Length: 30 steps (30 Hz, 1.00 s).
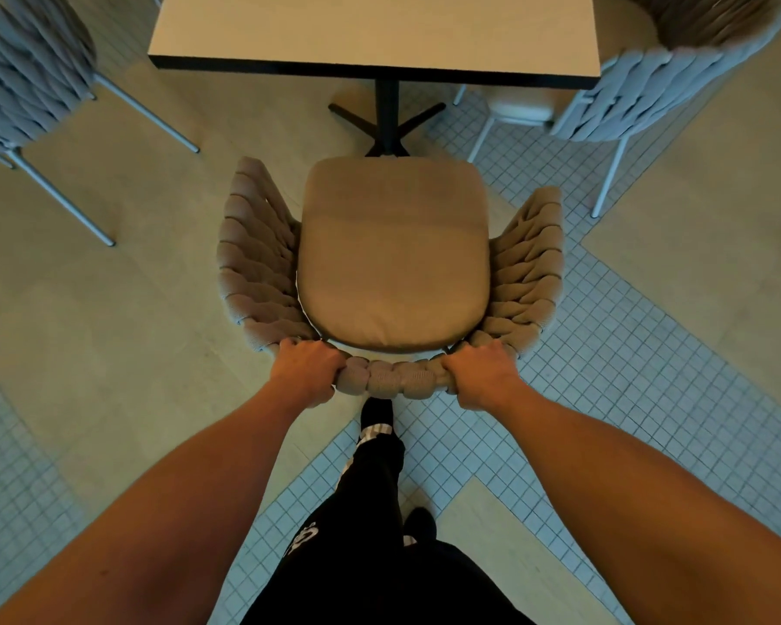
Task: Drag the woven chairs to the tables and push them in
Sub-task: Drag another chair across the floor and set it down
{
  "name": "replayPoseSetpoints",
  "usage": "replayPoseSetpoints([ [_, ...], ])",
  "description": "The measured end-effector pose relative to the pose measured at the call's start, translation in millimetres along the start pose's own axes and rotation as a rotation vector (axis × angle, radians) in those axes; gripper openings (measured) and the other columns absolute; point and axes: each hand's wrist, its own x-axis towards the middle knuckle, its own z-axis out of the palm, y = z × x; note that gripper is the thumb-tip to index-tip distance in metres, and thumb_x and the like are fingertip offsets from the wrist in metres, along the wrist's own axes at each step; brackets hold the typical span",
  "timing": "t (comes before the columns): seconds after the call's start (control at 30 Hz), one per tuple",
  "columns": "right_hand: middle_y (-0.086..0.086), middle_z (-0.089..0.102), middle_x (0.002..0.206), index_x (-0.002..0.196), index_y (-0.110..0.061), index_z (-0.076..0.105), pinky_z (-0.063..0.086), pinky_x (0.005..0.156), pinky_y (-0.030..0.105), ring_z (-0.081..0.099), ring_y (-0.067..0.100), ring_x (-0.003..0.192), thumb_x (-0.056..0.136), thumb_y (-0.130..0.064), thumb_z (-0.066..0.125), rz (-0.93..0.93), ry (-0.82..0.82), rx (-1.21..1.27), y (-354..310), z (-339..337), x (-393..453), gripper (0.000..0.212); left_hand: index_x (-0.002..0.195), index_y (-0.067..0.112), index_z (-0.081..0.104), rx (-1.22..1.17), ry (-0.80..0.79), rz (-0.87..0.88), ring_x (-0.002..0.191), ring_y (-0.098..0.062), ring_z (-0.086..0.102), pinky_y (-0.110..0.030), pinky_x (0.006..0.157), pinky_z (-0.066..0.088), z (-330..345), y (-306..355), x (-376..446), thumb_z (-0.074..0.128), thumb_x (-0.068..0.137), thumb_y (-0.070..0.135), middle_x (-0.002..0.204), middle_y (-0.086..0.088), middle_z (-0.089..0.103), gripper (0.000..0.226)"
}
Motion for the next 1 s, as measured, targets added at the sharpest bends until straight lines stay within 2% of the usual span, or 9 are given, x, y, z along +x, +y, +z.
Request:
replayPoseSetpoints([
  [0.27,-0.006,0.067,0.107,0.115,-0.031,0.061,0.037,0.099,0.042,0.065,0.019,0.101,0.089,-0.027,0.069,0.010,0.004,0.010,19,-33,57,0.027,0.124,0.038,0.061,0.013,-0.010,-0.006,0.108,-0.023,0.062,-0.042,0.077,0.033,-31,-33,56,0.059,0.085,0.028,0.119,0.008,0.064,0.040],
  [0.4,-0.006,0.068,0.110,0.117,-0.031,0.060,0.036,0.102,0.042,0.065,0.019,0.102,0.089,-0.028,0.069,0.018,0.004,0.021,24,-42,75,0.029,0.123,0.036,0.059,-0.007,-0.034,-0.005,0.106,-0.023,0.062,-0.043,0.080,0.036,-40,-44,75,0.059,0.085,0.030,0.118,0.006,0.064,0.039],
  [0.5,-0.006,0.066,0.112,0.118,-0.032,0.059,0.038,0.098,0.039,0.064,0.018,0.105,0.089,-0.032,0.071,0.032,-0.027,0.012,30,-45,75,0.031,0.118,0.029,0.060,0.002,-0.096,-0.010,0.105,-0.026,0.061,-0.044,0.086,0.038,-45,-37,77,0.061,0.087,0.030,0.113,0.001,0.063,0.032],
  [0.6,-0.007,0.068,0.108,0.118,-0.033,0.062,0.036,0.100,0.038,0.064,0.018,0.104,0.091,-0.034,0.068,0.048,-0.005,-0.022,34,-41,71,0.028,0.118,0.026,0.060,0.012,-0.058,-0.026,0.110,-0.024,0.057,-0.044,0.092,0.042,-46,-30,73,0.062,0.085,0.031,0.115,0.001,0.060,0.033],
  [0.73,-0.006,0.069,0.107,0.119,-0.032,0.061,0.030,0.107,0.042,0.064,0.019,0.106,0.092,-0.030,0.066,0.054,-0.039,-0.005,32,-43,71,0.028,0.114,0.028,0.063,0.001,-0.049,-0.020,0.113,-0.023,0.054,-0.043,0.094,0.041,-51,-29,67,0.060,0.089,0.027,0.113,0.003,0.060,0.026],
  [0.87,-0.003,0.068,0.112,0.122,-0.028,0.057,0.030,0.108,0.043,0.063,0.021,0.110,0.091,-0.031,0.067,0.028,-0.056,0.009,36,-40,70,0.033,0.116,0.033,0.062,-0.040,-0.040,-0.047,0.116,-0.021,0.053,-0.042,0.094,0.037,-46,-25,65,0.060,0.087,0.025,0.115,0.007,0.059,0.030],
  [1.0,-0.002,0.066,0.118,0.125,-0.030,0.053,0.033,0.106,0.042,0.060,0.022,0.113,0.088,-0.040,0.070,-0.015,-0.081,0.059,41,-43,70,0.041,0.128,0.035,0.056,-0.106,-0.090,-0.082,0.128,-0.022,0.046,-0.046,0.107,0.027,-45,-20,62,0.061,0.084,0.023,0.128,0.007,0.059,0.046],
])
